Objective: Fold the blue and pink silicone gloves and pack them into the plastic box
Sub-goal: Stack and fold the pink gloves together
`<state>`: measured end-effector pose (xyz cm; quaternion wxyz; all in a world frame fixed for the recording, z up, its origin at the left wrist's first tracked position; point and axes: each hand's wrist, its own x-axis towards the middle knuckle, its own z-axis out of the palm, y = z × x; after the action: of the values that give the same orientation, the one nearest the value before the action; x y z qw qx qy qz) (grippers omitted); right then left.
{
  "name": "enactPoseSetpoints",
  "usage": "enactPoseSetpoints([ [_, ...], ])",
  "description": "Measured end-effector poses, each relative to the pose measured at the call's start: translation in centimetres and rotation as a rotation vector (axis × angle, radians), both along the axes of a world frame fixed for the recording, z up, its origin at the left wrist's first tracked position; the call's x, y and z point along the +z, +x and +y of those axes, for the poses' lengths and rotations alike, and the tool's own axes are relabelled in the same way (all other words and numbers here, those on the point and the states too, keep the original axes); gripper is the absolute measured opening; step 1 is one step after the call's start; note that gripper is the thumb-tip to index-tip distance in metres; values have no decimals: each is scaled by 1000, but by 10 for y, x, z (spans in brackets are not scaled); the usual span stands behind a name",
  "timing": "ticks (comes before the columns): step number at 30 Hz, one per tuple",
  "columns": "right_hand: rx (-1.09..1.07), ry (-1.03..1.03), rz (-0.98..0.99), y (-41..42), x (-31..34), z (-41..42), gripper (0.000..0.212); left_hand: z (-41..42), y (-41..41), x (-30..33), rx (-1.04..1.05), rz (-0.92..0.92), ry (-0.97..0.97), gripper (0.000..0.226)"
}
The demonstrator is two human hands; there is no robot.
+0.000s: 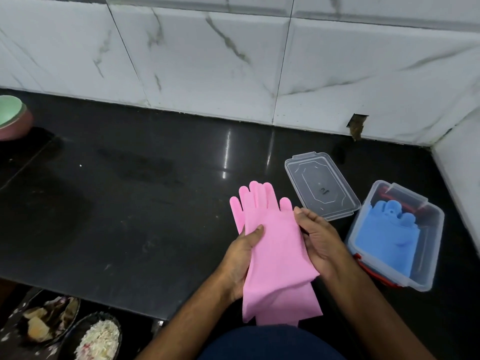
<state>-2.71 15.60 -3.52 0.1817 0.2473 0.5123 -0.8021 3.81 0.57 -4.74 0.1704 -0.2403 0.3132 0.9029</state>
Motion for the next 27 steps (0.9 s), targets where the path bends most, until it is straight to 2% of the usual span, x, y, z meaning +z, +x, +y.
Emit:
enactPoseSetpoints([
  [2,3,-17,-40,-1,2,1,38,-1,-2,-2,29,22,31,49],
  [4,141,-84,-120,-1,7,2,43,-2,-6,-4,38,28,27,55],
  [7,306,-143,-119,0,16,1,41,-4,-10,-3,44,49,31,58],
  [9,323,-15,51,-3,19,0,35,-3,-11,0,36,66,29,57],
  [12,338,399,343,-14,16,1,36,-2,-15,2,54,121,-60,47],
  [15,383,731,377,-23,-7,3,42,-3,-17,-12,85,83,-344,35],
  [18,412,854,382,-20,-30,3,42,-5,-13,-24,69,45,-459,33],
  [27,463,993,569,-24,-33,-4,39,-8,-8,-36,134,76,-425,35],
])
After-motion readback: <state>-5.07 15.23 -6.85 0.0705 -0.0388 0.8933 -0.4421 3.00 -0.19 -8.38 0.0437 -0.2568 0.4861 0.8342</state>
